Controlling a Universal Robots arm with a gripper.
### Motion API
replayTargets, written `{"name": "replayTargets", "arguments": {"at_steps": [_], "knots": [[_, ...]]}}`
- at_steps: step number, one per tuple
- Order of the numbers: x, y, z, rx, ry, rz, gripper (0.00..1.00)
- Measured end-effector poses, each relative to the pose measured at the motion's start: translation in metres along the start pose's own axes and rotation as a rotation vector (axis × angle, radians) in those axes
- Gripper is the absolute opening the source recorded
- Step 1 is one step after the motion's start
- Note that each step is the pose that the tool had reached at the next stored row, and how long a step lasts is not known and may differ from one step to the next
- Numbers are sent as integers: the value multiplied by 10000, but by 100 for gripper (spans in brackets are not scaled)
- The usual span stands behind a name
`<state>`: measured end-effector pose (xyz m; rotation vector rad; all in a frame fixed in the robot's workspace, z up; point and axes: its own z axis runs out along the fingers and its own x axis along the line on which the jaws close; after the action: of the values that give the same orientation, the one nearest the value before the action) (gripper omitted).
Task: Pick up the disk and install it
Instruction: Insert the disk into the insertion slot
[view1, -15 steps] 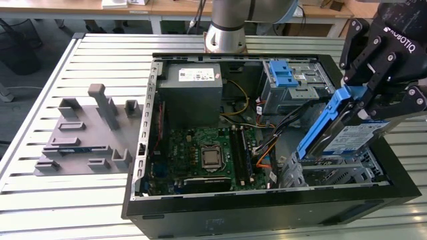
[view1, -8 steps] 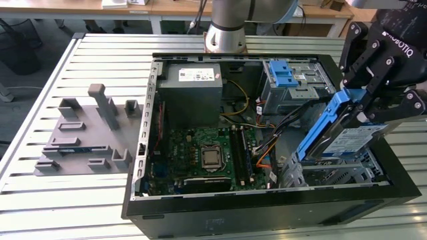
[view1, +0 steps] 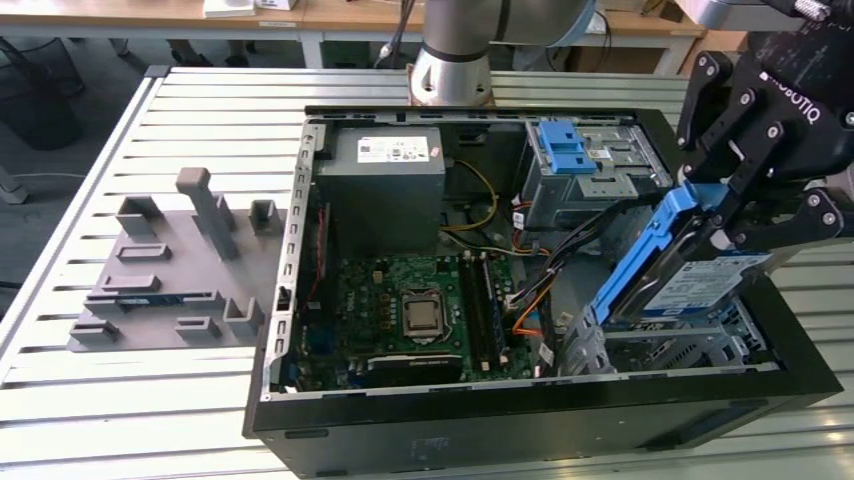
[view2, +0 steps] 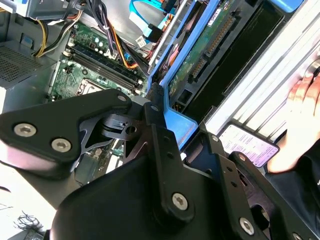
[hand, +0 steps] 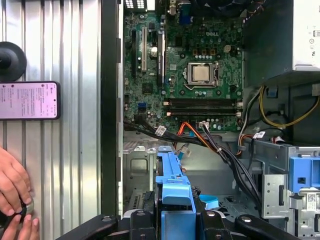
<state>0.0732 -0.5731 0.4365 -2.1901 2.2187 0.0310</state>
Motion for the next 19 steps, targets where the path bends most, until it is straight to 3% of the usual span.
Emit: {"name": "replayTargets", "arguments": {"at_steps": [19], "knots": [[7,-4,85,0,1,0,36]]}}
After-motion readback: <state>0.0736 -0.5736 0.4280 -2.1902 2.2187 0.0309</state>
